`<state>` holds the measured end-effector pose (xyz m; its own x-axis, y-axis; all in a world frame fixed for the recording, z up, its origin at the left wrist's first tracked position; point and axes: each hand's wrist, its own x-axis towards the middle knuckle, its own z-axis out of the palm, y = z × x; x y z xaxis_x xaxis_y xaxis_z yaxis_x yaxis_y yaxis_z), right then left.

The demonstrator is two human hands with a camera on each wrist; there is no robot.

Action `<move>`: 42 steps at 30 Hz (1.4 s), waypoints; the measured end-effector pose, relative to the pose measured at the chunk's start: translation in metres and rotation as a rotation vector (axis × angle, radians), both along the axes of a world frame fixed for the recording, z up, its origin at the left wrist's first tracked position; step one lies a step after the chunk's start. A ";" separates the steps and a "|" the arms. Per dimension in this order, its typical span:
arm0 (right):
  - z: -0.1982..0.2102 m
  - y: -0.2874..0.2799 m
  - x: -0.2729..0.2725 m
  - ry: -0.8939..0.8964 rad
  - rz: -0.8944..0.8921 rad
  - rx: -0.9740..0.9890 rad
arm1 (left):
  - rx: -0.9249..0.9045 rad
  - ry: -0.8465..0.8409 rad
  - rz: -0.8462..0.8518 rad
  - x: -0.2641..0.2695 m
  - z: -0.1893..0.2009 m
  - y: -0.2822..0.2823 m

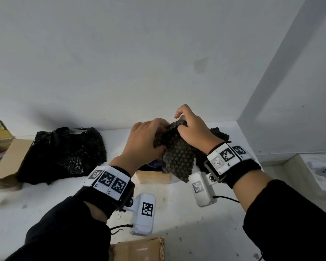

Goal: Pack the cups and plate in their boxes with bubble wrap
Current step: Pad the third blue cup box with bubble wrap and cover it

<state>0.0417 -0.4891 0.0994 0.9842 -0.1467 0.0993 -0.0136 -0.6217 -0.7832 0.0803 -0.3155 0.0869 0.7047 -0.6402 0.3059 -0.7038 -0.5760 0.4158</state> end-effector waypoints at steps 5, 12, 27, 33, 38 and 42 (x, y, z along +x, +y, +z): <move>0.007 0.017 -0.005 -0.036 0.096 -0.280 | -0.300 0.196 0.176 0.017 0.001 0.014; -0.019 0.030 -0.002 -0.190 -0.053 -0.520 | -0.435 0.436 0.167 0.033 -0.012 0.027; -0.083 0.094 0.005 -0.025 -0.318 -0.549 | -0.539 0.924 0.096 0.011 -0.091 0.066; -0.097 0.107 0.003 0.275 -0.152 -0.869 | -0.580 0.962 0.010 0.008 -0.105 0.066; -0.097 0.114 0.011 0.534 -0.058 -0.908 | -0.583 0.930 -0.022 0.007 -0.111 0.070; -0.095 0.117 0.022 0.596 -0.094 -0.724 | -0.593 0.936 -0.042 0.009 -0.113 0.073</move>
<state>0.0638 -0.3722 0.0042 0.8894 -0.3274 -0.3190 -0.3622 -0.9305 -0.0549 0.0896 -0.2426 -0.0261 0.7991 -0.5971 -0.0703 0.0180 -0.0931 0.9955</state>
